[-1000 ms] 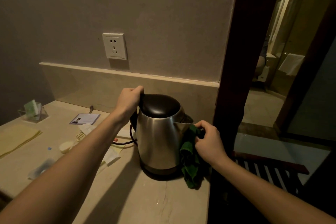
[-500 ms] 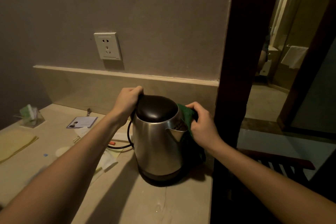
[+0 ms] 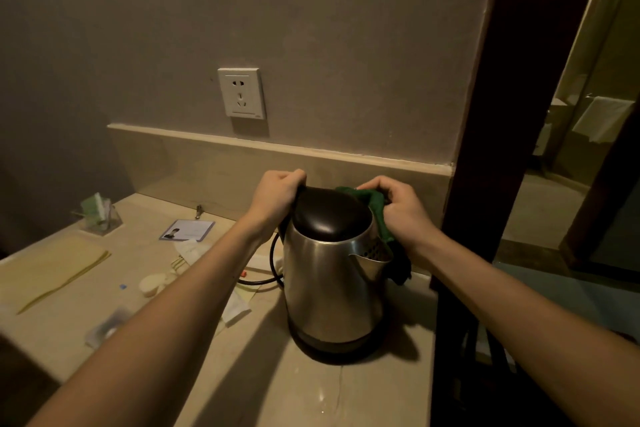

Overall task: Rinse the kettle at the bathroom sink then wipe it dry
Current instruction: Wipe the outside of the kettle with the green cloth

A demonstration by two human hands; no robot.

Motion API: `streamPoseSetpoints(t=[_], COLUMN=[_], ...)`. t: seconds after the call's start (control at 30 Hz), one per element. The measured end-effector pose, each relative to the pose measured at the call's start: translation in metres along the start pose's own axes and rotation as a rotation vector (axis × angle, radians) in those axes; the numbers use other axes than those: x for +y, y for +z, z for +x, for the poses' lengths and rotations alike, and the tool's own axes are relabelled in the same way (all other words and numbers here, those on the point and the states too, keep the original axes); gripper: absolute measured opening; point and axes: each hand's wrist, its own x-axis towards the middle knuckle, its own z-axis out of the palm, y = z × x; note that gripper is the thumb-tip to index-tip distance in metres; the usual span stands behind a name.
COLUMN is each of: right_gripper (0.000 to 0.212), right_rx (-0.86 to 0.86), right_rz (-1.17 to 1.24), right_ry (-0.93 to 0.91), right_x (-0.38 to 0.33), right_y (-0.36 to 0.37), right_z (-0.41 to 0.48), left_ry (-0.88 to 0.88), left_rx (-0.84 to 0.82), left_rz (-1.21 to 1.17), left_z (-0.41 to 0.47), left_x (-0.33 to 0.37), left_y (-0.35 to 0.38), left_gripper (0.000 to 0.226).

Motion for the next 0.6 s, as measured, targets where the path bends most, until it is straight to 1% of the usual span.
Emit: streamPoseSetpoints(t=[0.13, 0.2, 0.27, 0.33, 0.4, 0.47, 0.57, 0.6], right_gripper=[0.047, 0.040, 0.031, 0.031, 0.033, 0.035, 0.021, 0.019], right_rx=[-0.039, -0.123, -0.187, -0.205, -0.189, -0.159, -0.129, -0.121], right_rz=[0.011, 0.029, 0.073, 0.153, 0.171, 0.104, -0.087, -0.123], right_ry=[0.053, 0.104, 0.181, 0.288, 0.387, 0.441, 0.442, 0.437], right_x=[-0.008, -0.008, -0.003, 0.003, 0.007, 0.014, 0.029, 0.034], right_y=[0.007, 0.010, 0.011, 0.011, 0.008, 0.005, -0.001, -0.003], right_z=[0.018, 0.021, 0.021, 0.018, 0.012, 0.002, -0.014, -0.020], left_ry=[0.005, 0.003, 0.012, 0.023, 0.030, 0.032, 0.040, 0.046], left_rx=[0.025, 0.002, -0.013, -0.016, -0.027, -0.031, -0.026, -0.021], left_rz=[-0.022, -0.026, -0.025, -0.025, -0.023, -0.025, -0.027, -0.028], left_z=[-0.002, -0.004, -0.004, -0.003, -0.001, 0.001, 0.001, 0.001], left_x=[0.001, 0.002, 0.003, 0.002, -0.001, -0.002, -0.002, -0.002], left_y=[0.000, 0.000, 0.000, 0.000, -0.001, -0.001, 0.000, 0.001], left_gripper=[0.024, 0.025, 0.025, 0.027, 0.037, 0.043, 0.046, 0.046])
